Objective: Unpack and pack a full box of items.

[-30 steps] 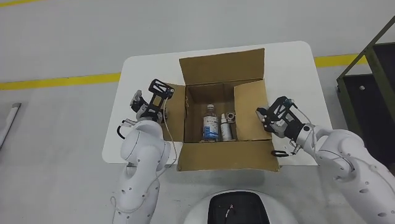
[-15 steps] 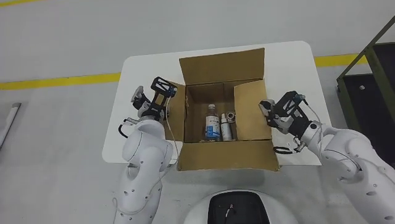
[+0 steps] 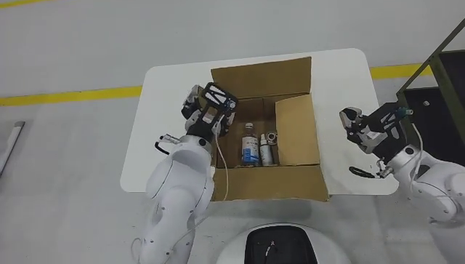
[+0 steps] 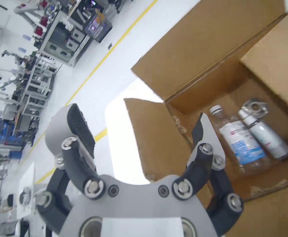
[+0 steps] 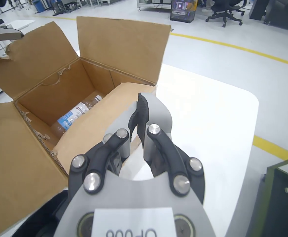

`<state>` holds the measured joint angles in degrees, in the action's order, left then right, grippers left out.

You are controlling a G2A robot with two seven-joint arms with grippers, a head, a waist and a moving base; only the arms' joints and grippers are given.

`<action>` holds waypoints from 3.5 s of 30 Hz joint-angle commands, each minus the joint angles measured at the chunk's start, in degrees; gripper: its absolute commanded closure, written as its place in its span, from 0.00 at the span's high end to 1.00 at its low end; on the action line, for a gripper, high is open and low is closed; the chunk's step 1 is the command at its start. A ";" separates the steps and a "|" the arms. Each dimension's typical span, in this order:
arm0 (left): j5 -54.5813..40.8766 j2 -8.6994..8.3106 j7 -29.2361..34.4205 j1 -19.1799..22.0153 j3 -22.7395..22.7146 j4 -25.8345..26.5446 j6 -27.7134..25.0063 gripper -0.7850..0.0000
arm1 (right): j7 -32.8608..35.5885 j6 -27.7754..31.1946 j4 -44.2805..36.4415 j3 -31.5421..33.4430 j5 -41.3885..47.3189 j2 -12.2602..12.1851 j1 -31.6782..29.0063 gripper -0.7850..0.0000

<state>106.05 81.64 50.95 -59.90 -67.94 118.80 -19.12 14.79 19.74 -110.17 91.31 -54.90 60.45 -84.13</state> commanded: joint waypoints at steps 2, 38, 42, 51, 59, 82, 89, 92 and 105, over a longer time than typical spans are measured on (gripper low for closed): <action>-2.53 0.30 -1.58 0.92 2.41 -0.21 -0.91 1.00 | -0.13 -0.12 0.15 1.10 0.19 -0.04 -1.30 0.00; -48.45 3.79 -6.19 6.60 7.68 -23.77 10.29 1.00 | -0.33 -0.84 0.93 0.80 -3.35 0.35 -5.36 0.00; -53.67 4.28 -5.05 8.77 7.46 -28.58 13.46 1.00 | -0.02 -0.73 1.54 0.61 -3.39 0.38 -5.14 0.00; -53.67 4.28 -5.05 8.77 7.46 -28.58 13.46 1.00 | 0.56 -0.75 1.32 0.42 -3.26 0.46 -4.73 0.00; -61.37 4.68 -6.15 7.60 6.95 -31.72 16.68 1.00 | 0.49 -0.48 1.61 -0.53 -3.64 0.58 -4.12 0.00; -82.29 5.90 -6.75 11.17 5.63 -45.12 23.28 1.00 | 2.95 1.18 6.20 -6.77 -4.57 1.14 -1.05 0.00; -87.30 5.93 -5.32 11.18 5.55 -44.96 22.27 1.00 | 3.06 1.34 6.73 -8.27 -4.93 1.31 -0.44 0.00; -88.38 5.85 -5.44 11.06 5.39 -44.26 22.26 1.00 | 3.12 1.31 6.74 -8.45 -4.97 1.34 -0.37 0.00; -92.33 5.44 -3.92 10.70 5.80 -42.68 20.06 1.00 | 3.31 1.50 6.53 -7.90 -4.43 1.32 -0.54 0.00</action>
<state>13.98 87.10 47.04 -49.25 -62.22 76.13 1.00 18.05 21.19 -103.62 83.46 -59.34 61.77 -84.72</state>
